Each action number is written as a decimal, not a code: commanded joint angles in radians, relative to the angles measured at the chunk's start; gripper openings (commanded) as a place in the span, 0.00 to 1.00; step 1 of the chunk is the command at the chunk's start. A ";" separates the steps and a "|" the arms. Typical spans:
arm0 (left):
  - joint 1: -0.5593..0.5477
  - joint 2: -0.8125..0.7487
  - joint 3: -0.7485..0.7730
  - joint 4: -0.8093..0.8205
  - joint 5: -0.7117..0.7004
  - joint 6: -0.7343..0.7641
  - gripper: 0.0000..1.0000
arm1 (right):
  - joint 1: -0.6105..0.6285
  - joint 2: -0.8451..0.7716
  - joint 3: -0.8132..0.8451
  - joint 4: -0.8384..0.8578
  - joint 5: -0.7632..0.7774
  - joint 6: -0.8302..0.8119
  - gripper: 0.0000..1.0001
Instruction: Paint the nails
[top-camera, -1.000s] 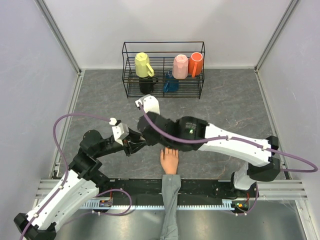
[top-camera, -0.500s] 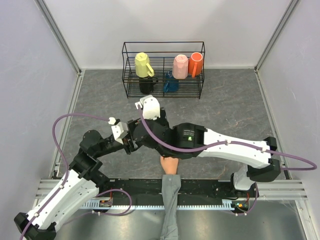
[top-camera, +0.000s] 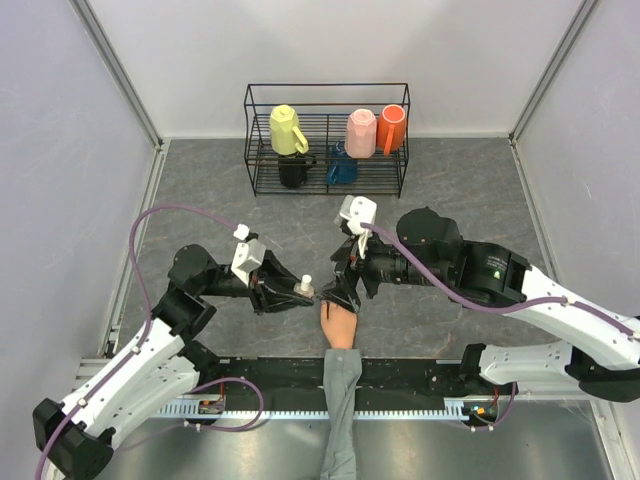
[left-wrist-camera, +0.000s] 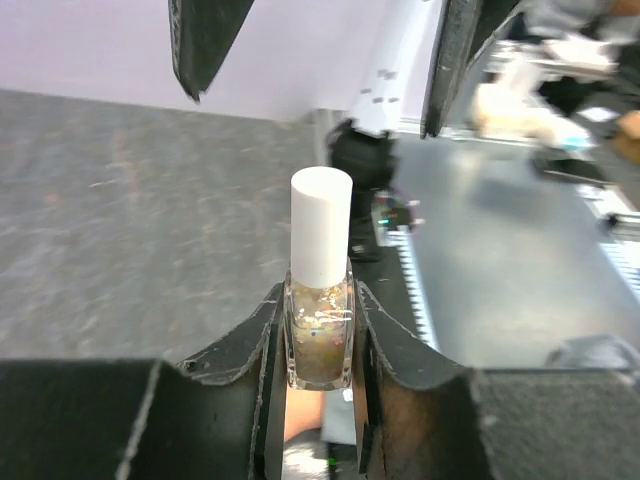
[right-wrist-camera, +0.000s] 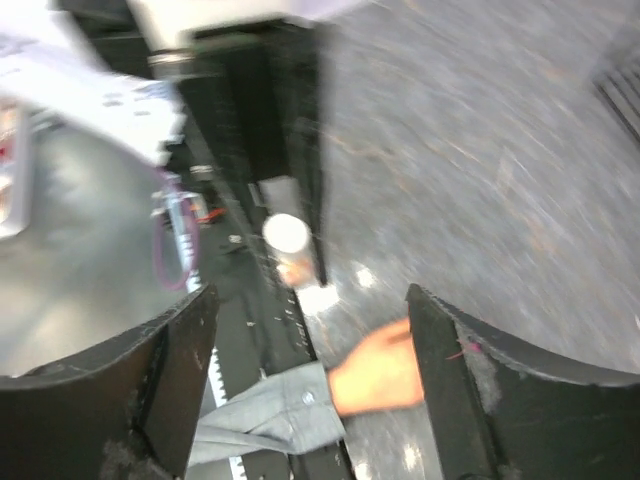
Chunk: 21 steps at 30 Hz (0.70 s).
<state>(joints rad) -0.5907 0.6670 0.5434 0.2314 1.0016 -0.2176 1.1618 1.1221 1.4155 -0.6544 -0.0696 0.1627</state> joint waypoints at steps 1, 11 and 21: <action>0.002 0.013 0.038 0.222 0.169 -0.233 0.02 | -0.016 0.013 -0.015 0.145 -0.306 -0.149 0.79; 0.002 -0.043 0.041 0.270 0.177 -0.368 0.02 | -0.019 0.082 0.013 0.235 -0.427 -0.195 0.60; 0.000 -0.060 0.029 0.283 0.172 -0.379 0.02 | -0.017 0.108 0.028 0.283 -0.515 -0.183 0.48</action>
<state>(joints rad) -0.5907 0.6182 0.5507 0.4683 1.1561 -0.5568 1.1477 1.2327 1.4036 -0.4339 -0.5205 -0.0116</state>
